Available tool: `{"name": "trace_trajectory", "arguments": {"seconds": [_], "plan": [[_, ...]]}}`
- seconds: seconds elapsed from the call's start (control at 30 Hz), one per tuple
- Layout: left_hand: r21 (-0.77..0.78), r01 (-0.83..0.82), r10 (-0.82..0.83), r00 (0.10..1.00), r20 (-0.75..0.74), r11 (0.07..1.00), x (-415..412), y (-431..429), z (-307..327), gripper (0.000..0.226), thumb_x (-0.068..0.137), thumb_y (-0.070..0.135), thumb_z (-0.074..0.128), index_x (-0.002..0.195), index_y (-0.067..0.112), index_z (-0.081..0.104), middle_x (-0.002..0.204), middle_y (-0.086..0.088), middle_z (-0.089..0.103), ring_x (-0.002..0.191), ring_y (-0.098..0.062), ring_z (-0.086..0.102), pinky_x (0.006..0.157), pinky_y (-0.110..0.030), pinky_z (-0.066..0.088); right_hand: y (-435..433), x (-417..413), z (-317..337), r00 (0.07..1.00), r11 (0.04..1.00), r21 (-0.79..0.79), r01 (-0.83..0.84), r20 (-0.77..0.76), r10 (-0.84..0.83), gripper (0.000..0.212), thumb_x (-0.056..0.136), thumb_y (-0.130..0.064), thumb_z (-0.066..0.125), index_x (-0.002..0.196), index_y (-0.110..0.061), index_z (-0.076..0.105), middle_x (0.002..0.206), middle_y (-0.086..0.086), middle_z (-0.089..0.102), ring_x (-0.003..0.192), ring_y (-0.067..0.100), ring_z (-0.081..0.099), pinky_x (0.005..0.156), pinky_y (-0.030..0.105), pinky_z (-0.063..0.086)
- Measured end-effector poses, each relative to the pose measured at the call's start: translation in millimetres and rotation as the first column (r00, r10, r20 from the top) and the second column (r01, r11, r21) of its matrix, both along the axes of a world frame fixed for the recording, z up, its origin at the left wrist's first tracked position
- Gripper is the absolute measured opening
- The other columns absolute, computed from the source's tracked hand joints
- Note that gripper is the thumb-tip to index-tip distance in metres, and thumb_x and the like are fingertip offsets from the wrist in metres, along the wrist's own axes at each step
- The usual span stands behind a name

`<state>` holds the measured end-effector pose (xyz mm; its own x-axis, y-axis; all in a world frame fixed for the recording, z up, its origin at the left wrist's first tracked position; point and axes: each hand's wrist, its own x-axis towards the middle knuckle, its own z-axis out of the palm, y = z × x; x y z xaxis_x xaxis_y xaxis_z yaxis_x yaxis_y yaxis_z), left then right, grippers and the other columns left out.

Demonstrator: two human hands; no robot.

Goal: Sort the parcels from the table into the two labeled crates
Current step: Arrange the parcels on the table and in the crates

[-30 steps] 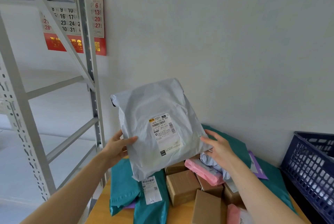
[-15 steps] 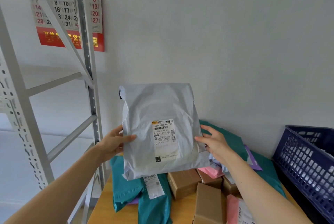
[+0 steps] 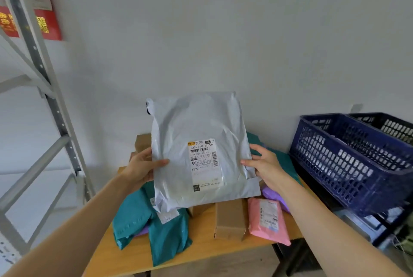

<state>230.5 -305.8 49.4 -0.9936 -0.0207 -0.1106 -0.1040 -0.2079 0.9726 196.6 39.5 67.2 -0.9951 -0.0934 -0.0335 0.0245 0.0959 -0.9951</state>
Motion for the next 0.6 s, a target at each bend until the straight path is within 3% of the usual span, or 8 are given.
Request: {"name": "trace_trajectory", "arguments": {"seconds": [0.17, 0.27, 0.33, 0.43, 0.6], "plan": [[-0.033, 0.038, -0.037, 0.999, 0.01, 0.999, -17, 56, -1, 0.054, 0.064, 0.007, 0.083, 0.114, 0.015, 0.064, 0.105, -0.007, 0.073, 0.092, -0.028, 0.071, 0.068, -0.037, 0.059, 53, 20, 0, 0.992, 0.992, 0.012, 0.125, -0.009, -0.125, 0.055, 0.073, 0.008, 0.076, 0.115, -0.027, 0.063, 0.095, 0.002, 0.075, 0.084, 0.017, 0.073, 0.066, 0.032, 0.058], [-0.084, 0.047, -0.045, 0.999, 0.02, 0.995, -24, 101, -2, 0.054, 0.064, 0.009, 0.084, 0.113, 0.012, 0.062, 0.109, -0.009, 0.07, 0.095, -0.03, 0.069, 0.073, -0.04, 0.059, 92, 32, -2, 0.981, 0.981, 0.027, 0.194, -0.016, -0.193, 0.057, 0.074, 0.01, 0.074, 0.117, -0.026, 0.063, 0.099, 0.001, 0.074, 0.085, 0.019, 0.073, 0.073, 0.037, 0.06], [-0.1, 0.06, -0.058, 0.998, 0.021, 0.993, -25, 133, -3, 0.056, 0.061, 0.013, 0.086, 0.11, 0.011, 0.061, 0.107, -0.009, 0.07, 0.094, -0.031, 0.07, 0.073, -0.042, 0.059, 122, 42, -2, 0.976, 0.976, 0.026, 0.216, -0.007, -0.216, 0.055, 0.075, 0.008, 0.074, 0.109, -0.033, 0.064, 0.09, -0.003, 0.076, 0.08, 0.017, 0.073, 0.066, 0.035, 0.06], [-0.132, 0.081, -0.079, 0.997, 0.025, 0.988, -25, 179, -5, 0.054, 0.062, 0.013, 0.087, 0.11, 0.01, 0.061, 0.106, -0.011, 0.071, 0.096, -0.032, 0.069, 0.08, -0.046, 0.058, 167, 54, -3, 0.97, 0.97, 0.023, 0.242, 0.008, -0.242, 0.053, 0.076, 0.006, 0.075, 0.102, -0.038, 0.063, 0.086, -0.006, 0.076, 0.079, 0.017, 0.073, 0.067, 0.037, 0.059], [-0.139, 0.059, -0.056, 0.998, 0.021, 0.988, -18, 271, -4, 0.052, 0.066, 0.01, 0.086, 0.111, 0.011, 0.061, 0.105, -0.008, 0.069, 0.089, -0.026, 0.07, 0.059, -0.032, 0.058, 252, 76, 0, 0.955, 0.955, 0.003, 0.298, -0.007, -0.298, 0.053, 0.074, 0.004, 0.078, 0.098, -0.041, 0.064, 0.085, -0.01, 0.074, 0.077, 0.009, 0.072, 0.058, 0.024, 0.055]]}}
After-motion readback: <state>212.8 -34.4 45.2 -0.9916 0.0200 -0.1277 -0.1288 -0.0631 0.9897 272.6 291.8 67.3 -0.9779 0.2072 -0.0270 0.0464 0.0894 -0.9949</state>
